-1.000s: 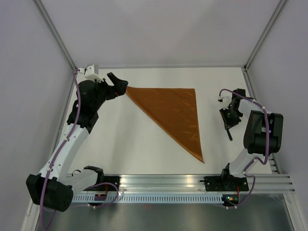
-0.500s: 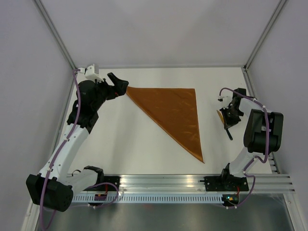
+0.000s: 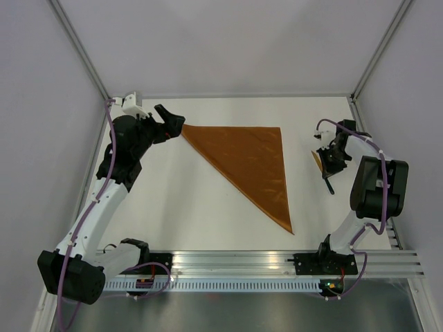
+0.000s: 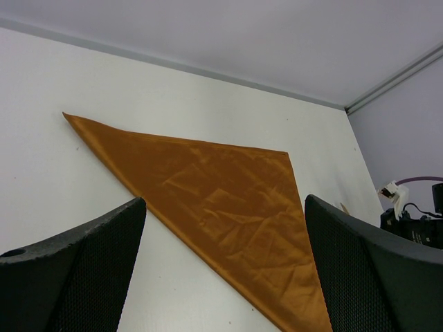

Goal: Fold the napkin, place the utensils inside, and roll it up
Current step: Pick up the knife at the center of the board.

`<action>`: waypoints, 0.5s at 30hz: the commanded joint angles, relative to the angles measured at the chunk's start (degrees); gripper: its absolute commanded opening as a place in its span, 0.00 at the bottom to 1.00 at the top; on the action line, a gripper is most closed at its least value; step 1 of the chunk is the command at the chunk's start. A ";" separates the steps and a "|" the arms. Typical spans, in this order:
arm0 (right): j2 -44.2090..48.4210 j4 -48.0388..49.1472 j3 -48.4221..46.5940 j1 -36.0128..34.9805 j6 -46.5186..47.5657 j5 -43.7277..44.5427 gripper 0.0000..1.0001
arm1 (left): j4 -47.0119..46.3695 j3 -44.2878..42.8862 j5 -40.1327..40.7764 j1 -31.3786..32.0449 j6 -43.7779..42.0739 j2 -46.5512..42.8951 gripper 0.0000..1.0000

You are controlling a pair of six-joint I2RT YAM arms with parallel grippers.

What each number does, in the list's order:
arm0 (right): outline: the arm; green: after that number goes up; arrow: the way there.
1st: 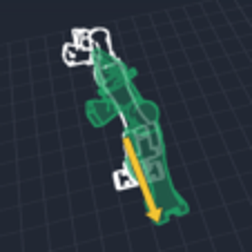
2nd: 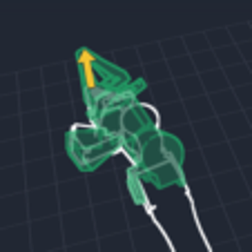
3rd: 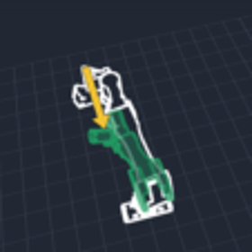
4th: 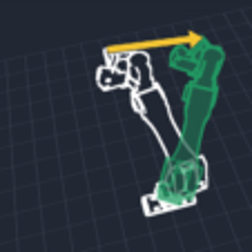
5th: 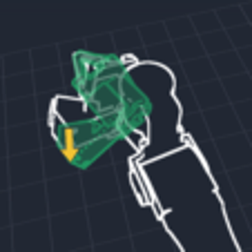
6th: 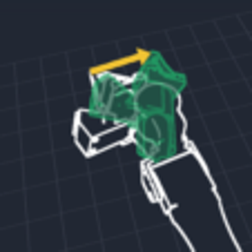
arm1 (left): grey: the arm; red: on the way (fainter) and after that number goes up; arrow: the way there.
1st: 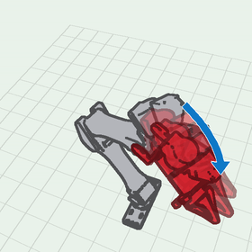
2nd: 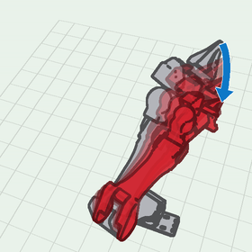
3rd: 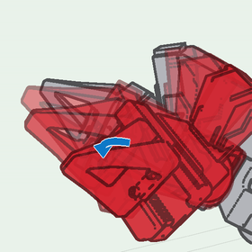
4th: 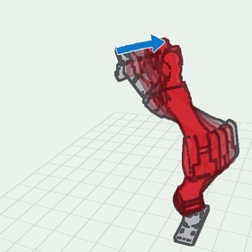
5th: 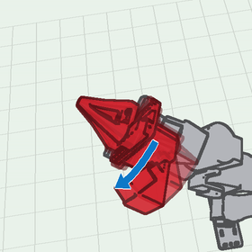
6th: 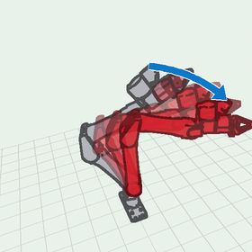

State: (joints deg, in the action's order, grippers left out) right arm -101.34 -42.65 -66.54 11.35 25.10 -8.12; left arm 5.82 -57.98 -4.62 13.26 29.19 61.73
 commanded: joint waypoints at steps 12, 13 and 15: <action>0.09 -4.81 -10.44 -5.55 -2.60 0.12 0.01 | -0.99 -1.52 -1.18 -0.16 -0.63 1.63 1.00; -0.26 -5.07 -10.88 -6.77 -3.12 0.38 0.00 | -0.73 -1.70 -1.18 -0.25 -0.63 1.90 1.00; -0.61 -5.59 -12.55 -8.18 -4.18 0.39 0.00 | 0.06 -2.31 -1.27 -0.16 -0.63 2.16 1.00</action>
State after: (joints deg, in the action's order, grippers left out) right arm -101.36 -46.09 -75.24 5.04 23.46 -8.32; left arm 5.93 -58.00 -4.73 13.26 29.21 63.42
